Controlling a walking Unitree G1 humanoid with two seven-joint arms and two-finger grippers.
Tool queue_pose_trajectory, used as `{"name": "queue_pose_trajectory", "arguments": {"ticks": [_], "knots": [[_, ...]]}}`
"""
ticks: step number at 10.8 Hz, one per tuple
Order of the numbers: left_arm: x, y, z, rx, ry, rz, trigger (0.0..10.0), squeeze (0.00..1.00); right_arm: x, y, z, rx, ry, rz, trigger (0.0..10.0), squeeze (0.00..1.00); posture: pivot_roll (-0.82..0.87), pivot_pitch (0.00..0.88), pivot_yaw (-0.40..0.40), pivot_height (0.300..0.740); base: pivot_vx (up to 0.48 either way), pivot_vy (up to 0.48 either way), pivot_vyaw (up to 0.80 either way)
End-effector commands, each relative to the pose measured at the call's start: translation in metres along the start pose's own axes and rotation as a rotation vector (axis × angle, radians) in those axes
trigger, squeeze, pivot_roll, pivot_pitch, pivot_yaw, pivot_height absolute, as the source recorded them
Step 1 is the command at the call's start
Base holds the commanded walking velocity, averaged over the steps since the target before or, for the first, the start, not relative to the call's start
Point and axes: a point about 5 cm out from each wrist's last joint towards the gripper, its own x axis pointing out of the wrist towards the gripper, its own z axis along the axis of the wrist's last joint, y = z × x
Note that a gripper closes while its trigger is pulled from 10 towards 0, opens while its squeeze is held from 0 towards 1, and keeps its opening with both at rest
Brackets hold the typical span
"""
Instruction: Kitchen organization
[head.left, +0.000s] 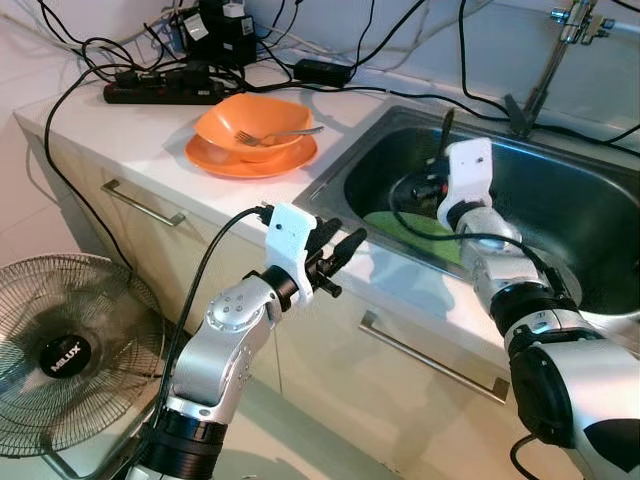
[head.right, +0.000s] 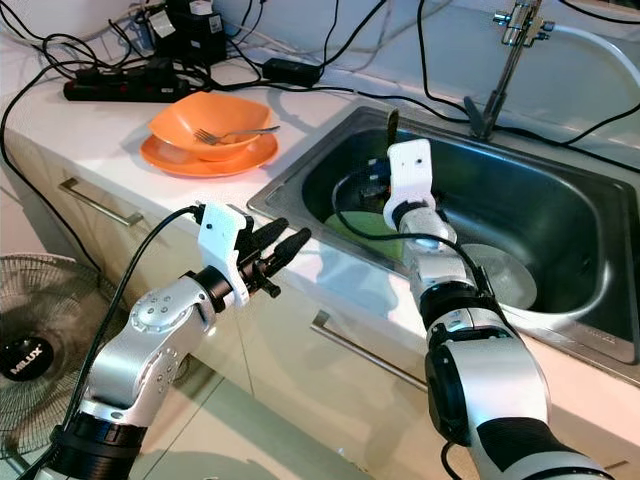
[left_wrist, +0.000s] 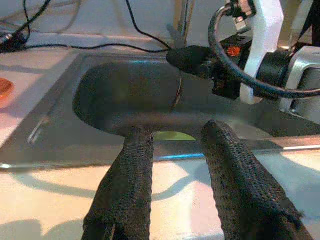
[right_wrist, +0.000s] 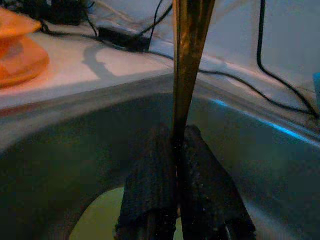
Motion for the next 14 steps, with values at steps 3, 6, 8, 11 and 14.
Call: {"name": "queue_pose_trajectory", "arguments": {"ticks": [3,6,8,11,14], "knots": [[-0.005,-0.003,-0.002,-0.027,0.03,-0.012,10.0,0.0,0.002,0.003,0.002,-0.025,0.003,0.011,10.0,0.0,0.22,0.04,-0.031,0.74,0.0,0.0,0.0],[-0.005,-0.003,-0.005,-0.019,0.058,-0.014,10.0,0.0,0.0,0.005,-0.004,-0.028,0.029,0.015,10.0,0.0,0.22,0.046,-0.03,0.74,0.0,0.0,0.0],[-0.005,-0.004,-0.004,-0.022,0.063,-0.014,10.0,0.0,-0.002,0.006,-0.01,-0.032,0.053,0.016,10.0,0.0,0.22,0.052,-0.031,0.74,0.0,0.0,0.0],[-0.005,-0.006,-0.005,-0.027,0.073,-0.014,10.0,0.0,-0.004,0.012,-0.019,-0.041,0.089,0.037,10.0,0.0,0.23,0.059,-0.03,0.74,0.0,0.0,0.0],[-0.006,-0.003,-0.006,-0.016,0.086,-0.003,10.0,0.0,-0.005,0.012,-0.022,-0.042,0.099,0.042,10.0,0.0,0.23,0.062,-0.03,0.74,0.0,0.0,0.0]]}}
